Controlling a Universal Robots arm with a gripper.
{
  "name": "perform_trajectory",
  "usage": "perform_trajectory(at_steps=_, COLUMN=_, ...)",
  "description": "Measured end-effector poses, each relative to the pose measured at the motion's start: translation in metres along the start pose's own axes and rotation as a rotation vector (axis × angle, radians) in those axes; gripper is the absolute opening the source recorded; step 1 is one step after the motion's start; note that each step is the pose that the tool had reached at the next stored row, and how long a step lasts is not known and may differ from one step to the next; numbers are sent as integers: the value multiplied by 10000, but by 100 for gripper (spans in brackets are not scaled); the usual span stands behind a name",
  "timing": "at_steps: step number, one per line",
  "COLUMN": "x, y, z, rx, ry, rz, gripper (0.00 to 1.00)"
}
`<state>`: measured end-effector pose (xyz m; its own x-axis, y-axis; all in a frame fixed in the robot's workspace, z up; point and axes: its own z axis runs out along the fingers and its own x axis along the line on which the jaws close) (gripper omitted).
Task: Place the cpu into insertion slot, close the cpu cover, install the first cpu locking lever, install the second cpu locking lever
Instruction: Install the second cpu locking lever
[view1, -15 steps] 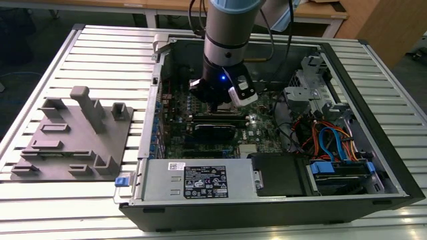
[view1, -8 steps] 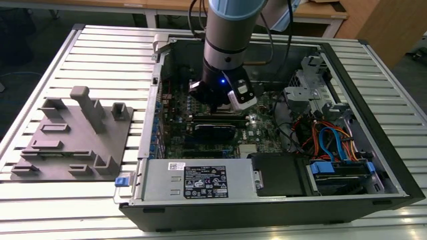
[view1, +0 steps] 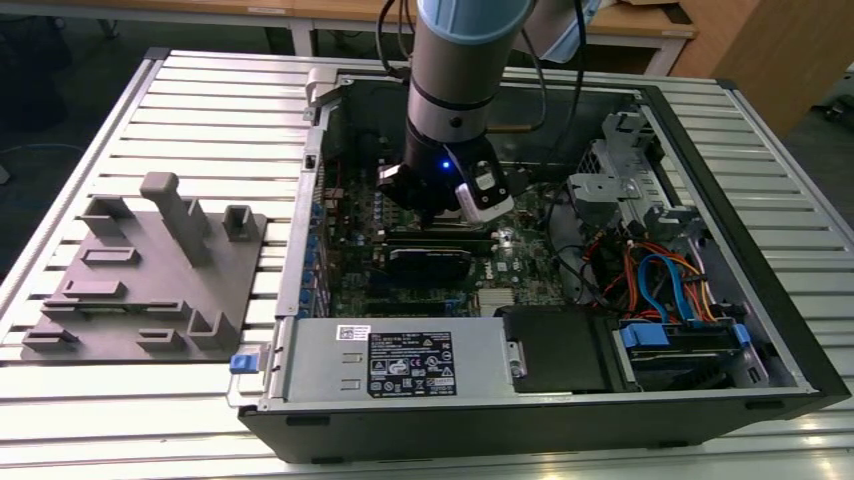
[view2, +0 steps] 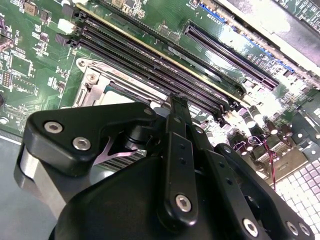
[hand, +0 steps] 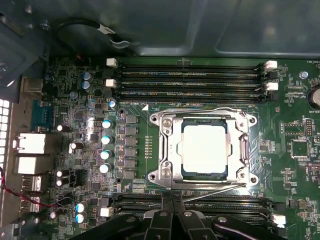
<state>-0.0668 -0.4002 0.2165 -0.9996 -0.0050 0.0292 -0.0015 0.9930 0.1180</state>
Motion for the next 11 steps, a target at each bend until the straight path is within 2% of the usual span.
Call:
perform_trajectory(at_steps=8, x=-1, y=-1, z=0, rx=-2, ry=6, rz=0, gripper=11)
perform_trajectory(at_steps=9, x=-1, y=-2, z=0, rx=-1, ry=19, rz=1, gripper=11)
perform_trajectory(at_steps=11, x=-2, y=-2, z=0, rx=-4, ry=89, rz=10, gripper=11)
